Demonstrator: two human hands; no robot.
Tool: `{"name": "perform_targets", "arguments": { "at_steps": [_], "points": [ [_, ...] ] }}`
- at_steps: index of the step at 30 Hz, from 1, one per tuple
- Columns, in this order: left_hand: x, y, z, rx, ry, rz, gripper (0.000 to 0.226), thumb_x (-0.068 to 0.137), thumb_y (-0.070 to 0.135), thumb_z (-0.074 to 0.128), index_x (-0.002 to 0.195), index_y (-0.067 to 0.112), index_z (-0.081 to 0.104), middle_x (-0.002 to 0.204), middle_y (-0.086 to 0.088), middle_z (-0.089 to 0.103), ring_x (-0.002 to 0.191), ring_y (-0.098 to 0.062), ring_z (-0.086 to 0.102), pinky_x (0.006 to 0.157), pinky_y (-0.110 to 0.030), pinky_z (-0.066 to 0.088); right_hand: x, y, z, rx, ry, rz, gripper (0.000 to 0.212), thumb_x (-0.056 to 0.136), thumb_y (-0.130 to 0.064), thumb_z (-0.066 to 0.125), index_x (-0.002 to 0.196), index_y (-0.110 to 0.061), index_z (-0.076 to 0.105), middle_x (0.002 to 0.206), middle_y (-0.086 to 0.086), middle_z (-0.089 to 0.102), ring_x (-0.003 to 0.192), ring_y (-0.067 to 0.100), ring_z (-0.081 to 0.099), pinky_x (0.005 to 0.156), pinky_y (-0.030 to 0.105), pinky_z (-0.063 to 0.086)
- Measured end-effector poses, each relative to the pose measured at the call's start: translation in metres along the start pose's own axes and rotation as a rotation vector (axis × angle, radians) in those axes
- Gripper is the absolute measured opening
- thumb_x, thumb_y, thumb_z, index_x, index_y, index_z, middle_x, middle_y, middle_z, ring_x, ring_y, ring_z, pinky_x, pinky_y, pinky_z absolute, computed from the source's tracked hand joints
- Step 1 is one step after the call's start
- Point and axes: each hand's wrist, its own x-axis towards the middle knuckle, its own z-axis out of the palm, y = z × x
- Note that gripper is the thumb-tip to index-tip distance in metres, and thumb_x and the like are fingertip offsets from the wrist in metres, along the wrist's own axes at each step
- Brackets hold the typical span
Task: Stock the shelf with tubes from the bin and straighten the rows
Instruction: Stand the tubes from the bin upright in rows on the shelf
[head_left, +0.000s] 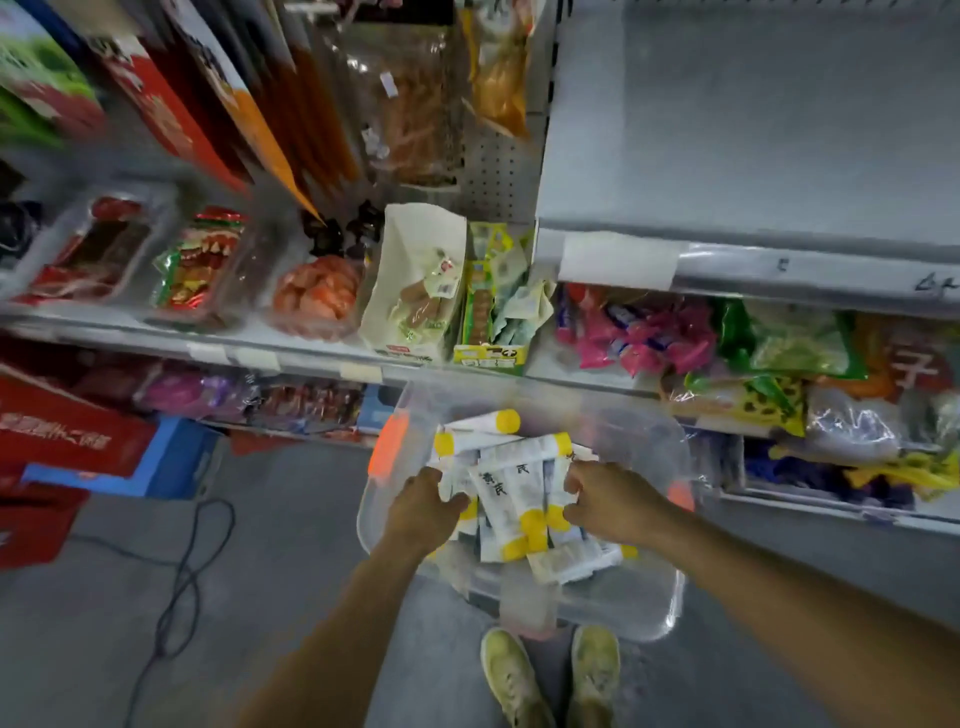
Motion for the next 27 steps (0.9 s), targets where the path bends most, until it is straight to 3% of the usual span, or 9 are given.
{"name": "perform_targets", "arguments": {
  "at_steps": [4, 8, 10, 13, 17, 20, 22, 25, 27],
  "points": [
    [0.046, -0.027, 0.034, 0.114, 0.025, -0.157, 0.062, 0.093, 0.029, 0.054, 0.140, 0.001, 0.026, 0.141, -0.023, 0.037, 0.130, -0.041, 0.039, 0.107, -0.041, 0.030, 0.054, -0.003, 0.047, 0.079, -0.077, 0.087, 0.040, 0.090, -0.031, 0.059, 0.119, -0.006, 0.049, 0.125, 0.016, 0.057, 0.112, 0.032, 0.057, 0.083, 0.032, 0.046],
    [0.086, -0.041, 0.054, 0.050, -0.034, -0.239, 0.082, 0.086, 0.029, 0.064, 0.146, 0.003, 0.016, 0.146, -0.023, 0.035, 0.132, -0.041, 0.040, 0.106, -0.043, 0.036, 0.095, -0.007, 0.090, 0.132, -0.070, 0.139, 0.070, 0.093, -0.038, 0.055, 0.146, -0.004, 0.024, 0.141, 0.017, 0.045, 0.125, 0.037, 0.050, 0.098, 0.042, 0.045],
    [0.099, -0.046, 0.060, 0.043, -0.049, -0.241, 0.087, 0.085, 0.032, 0.067, 0.147, 0.002, 0.013, 0.145, -0.024, 0.038, 0.131, -0.041, 0.042, 0.105, -0.043, 0.038, 0.108, -0.011, 0.103, 0.099, -0.014, 0.176, 0.073, 0.094, -0.040, 0.055, 0.147, -0.004, 0.020, 0.142, 0.019, 0.041, 0.126, 0.039, 0.048, 0.097, 0.043, 0.042],
    [0.109, -0.050, 0.063, 0.023, -0.086, -0.233, 0.087, 0.084, 0.033, 0.070, 0.146, -0.001, 0.018, 0.142, -0.023, 0.043, 0.129, -0.038, 0.046, 0.105, -0.042, 0.040, 0.122, -0.017, 0.109, 0.079, 0.018, 0.205, 0.073, 0.090, -0.039, 0.063, 0.142, -0.003, 0.025, 0.139, 0.019, 0.044, 0.124, 0.037, 0.049, 0.094, 0.042, 0.043],
    [0.108, -0.044, 0.057, -0.126, -0.114, -0.261, 0.062, 0.085, 0.025, 0.064, 0.133, -0.006, 0.040, 0.130, -0.024, 0.054, 0.117, -0.037, 0.056, 0.096, -0.042, 0.049, 0.122, -0.016, 0.095, 0.139, -0.069, 0.213, 0.079, 0.084, -0.038, 0.070, 0.143, -0.002, 0.029, 0.139, 0.012, 0.048, 0.125, 0.031, 0.051, 0.095, 0.037, 0.045],
    [0.088, -0.035, 0.045, -0.344, -0.149, -0.279, 0.033, 0.088, 0.025, 0.058, 0.103, -0.004, 0.060, 0.109, -0.027, 0.062, 0.103, -0.038, 0.064, 0.087, -0.042, 0.054, 0.107, -0.013, 0.073, 0.424, -0.200, 0.317, 0.051, 0.079, -0.037, 0.071, 0.117, -0.008, 0.054, 0.104, 0.011, 0.064, 0.090, 0.027, 0.064, 0.071, 0.032, 0.053],
    [0.063, -0.026, 0.033, -0.453, -0.173, -0.279, 0.030, 0.087, 0.033, 0.054, 0.082, 0.005, 0.060, 0.092, -0.021, 0.062, 0.091, -0.034, 0.065, 0.090, -0.049, 0.054, 0.086, -0.012, 0.057, 0.633, -0.277, 0.355, 0.031, 0.077, -0.034, 0.070, 0.092, -0.011, 0.056, 0.072, 0.007, 0.058, 0.060, 0.020, 0.054, 0.051, 0.024, 0.042],
    [0.022, -0.006, 0.014, -0.632, -0.178, -0.285, 0.038, 0.091, 0.040, 0.046, 0.092, 0.006, 0.065, 0.088, -0.017, 0.067, 0.080, -0.034, 0.067, 0.085, -0.054, 0.056, 0.051, -0.011, 0.037, 0.878, -0.349, 0.327, 0.028, 0.068, -0.033, 0.071, 0.081, -0.013, 0.057, 0.058, 0.004, 0.048, 0.053, 0.018, 0.045, 0.050, 0.023, 0.036],
    [-0.004, 0.011, 0.000, -0.750, -0.158, -0.262, 0.040, 0.099, 0.036, 0.039, 0.092, 0.006, 0.064, 0.086, -0.018, 0.067, 0.065, -0.030, 0.064, 0.067, -0.041, 0.059, 0.027, -0.018, 0.019, 0.987, -0.324, 0.276, 0.020, 0.076, -0.029, 0.069, 0.073, -0.014, 0.057, 0.055, 0.003, 0.049, 0.052, 0.017, 0.048, 0.053, 0.024, 0.038]
  ]
}}
